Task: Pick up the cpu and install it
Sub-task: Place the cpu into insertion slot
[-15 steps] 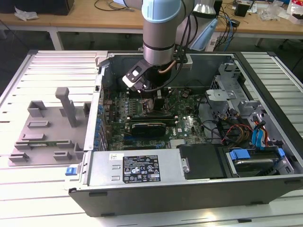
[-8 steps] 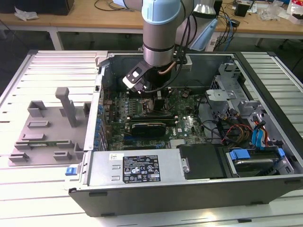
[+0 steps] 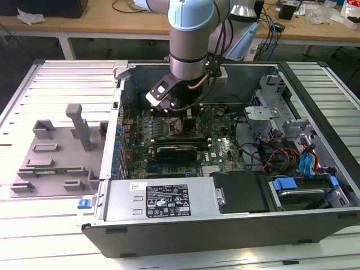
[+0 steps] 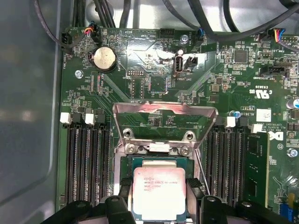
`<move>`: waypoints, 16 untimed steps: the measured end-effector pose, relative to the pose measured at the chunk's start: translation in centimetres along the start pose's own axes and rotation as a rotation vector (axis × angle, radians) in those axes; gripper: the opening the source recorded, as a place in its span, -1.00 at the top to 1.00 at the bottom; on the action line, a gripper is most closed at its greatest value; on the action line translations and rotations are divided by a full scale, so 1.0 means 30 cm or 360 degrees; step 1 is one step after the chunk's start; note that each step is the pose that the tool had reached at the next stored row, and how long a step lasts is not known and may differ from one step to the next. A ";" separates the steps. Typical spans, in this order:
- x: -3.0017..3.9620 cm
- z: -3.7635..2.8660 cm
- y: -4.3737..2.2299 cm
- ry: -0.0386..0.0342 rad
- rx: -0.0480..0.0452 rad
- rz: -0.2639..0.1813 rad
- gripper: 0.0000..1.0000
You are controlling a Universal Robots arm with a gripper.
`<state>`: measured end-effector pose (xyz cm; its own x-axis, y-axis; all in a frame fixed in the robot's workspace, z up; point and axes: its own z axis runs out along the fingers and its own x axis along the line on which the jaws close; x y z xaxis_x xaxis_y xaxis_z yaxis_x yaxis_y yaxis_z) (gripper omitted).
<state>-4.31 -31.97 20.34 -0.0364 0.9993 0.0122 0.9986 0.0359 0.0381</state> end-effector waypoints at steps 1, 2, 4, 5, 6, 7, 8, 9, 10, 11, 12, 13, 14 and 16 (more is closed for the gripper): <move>0.000 0.002 -0.001 0.0000 0.0000 0.0000 -0.08; 0.000 0.003 -0.001 0.0000 0.0000 0.0000 -0.08; 0.000 0.005 -0.006 0.0001 -0.0009 0.0000 -0.08; 0.001 0.006 -0.009 0.0001 -0.0011 0.0000 -0.08; 0.001 0.005 -0.011 0.0001 -0.0012 0.0000 -0.08; 0.001 0.005 -0.013 0.0001 -0.0012 0.0000 -0.08; 0.001 0.008 -0.013 0.0001 -0.0012 0.0000 -0.08; 0.001 0.012 -0.013 0.0000 -0.0012 0.0000 -0.08; 0.001 0.012 -0.013 0.0000 -0.0012 0.0000 -0.08; 0.001 0.012 -0.013 0.0000 -0.0012 0.0000 -0.08; 0.001 0.013 -0.013 0.0000 -0.0012 0.0002 -0.08; 0.001 0.013 -0.013 0.0000 -0.0012 0.0015 -0.08; 0.001 0.013 -0.013 0.0000 -0.0012 0.0016 -0.08; 0.001 0.013 -0.013 0.0000 -0.0012 0.0019 -0.08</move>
<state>-4.69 -31.94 19.94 -0.0245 0.9996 0.0126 0.9987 0.0239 0.0456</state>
